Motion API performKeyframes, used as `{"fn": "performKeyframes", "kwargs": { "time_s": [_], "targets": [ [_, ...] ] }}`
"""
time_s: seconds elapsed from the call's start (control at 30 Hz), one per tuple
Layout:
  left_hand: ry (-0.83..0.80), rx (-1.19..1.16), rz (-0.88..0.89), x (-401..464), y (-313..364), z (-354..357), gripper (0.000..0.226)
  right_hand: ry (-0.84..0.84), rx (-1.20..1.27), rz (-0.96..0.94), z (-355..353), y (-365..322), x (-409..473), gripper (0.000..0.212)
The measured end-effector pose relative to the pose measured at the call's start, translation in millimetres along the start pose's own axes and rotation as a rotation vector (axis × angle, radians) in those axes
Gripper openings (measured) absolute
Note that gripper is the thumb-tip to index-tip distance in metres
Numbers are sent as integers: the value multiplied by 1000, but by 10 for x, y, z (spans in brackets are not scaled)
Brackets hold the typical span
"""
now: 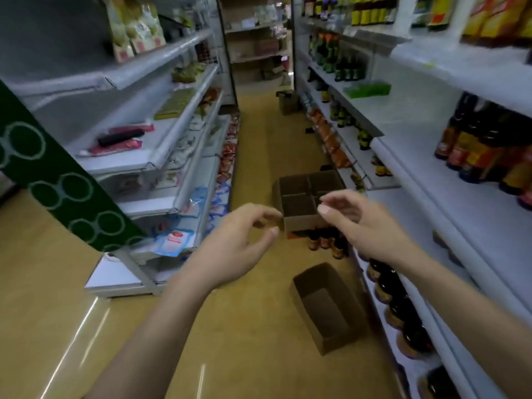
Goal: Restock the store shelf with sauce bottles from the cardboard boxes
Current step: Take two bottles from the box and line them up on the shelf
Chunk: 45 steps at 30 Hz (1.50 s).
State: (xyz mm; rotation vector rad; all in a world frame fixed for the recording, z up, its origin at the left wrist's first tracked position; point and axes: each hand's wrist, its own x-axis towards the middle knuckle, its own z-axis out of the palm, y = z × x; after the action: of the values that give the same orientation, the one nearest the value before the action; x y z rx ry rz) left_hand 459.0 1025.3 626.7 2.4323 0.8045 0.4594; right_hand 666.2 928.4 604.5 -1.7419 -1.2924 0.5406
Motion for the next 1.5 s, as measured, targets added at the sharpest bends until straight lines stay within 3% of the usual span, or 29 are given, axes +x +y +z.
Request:
{"fn": "performKeyframes", "kwargs": {
  "time_s": [0.23,0.5,0.6,0.9,1.1,1.27,1.5],
  "targets": [
    [-63,-106,-3,1193,-573,136,17,-118,-47,44,-134,420,1241,19],
    [-142,-158,76,2934,-1705,299,22,25,-62,216,-113,1102,2681,14],
    [-245,-136,130,3707,-2058,355,25,114,-29,275,-73,1290,3199,19],
    [-496,-79,301,5569,-2459,1217,24,252,-44,485,-80,2108,4221,27],
    [-591,-81,180,6328,-3008,1926,21,280,2,586,239,3228,4853,25],
    [-742,-55,1,6914,-3478,2630,27,268,139,787,465,4181,5206,31],
    [-767,-103,-21,7390,-3822,3562,29,304,188,921,591,5116,5536,31]
  ]
}}
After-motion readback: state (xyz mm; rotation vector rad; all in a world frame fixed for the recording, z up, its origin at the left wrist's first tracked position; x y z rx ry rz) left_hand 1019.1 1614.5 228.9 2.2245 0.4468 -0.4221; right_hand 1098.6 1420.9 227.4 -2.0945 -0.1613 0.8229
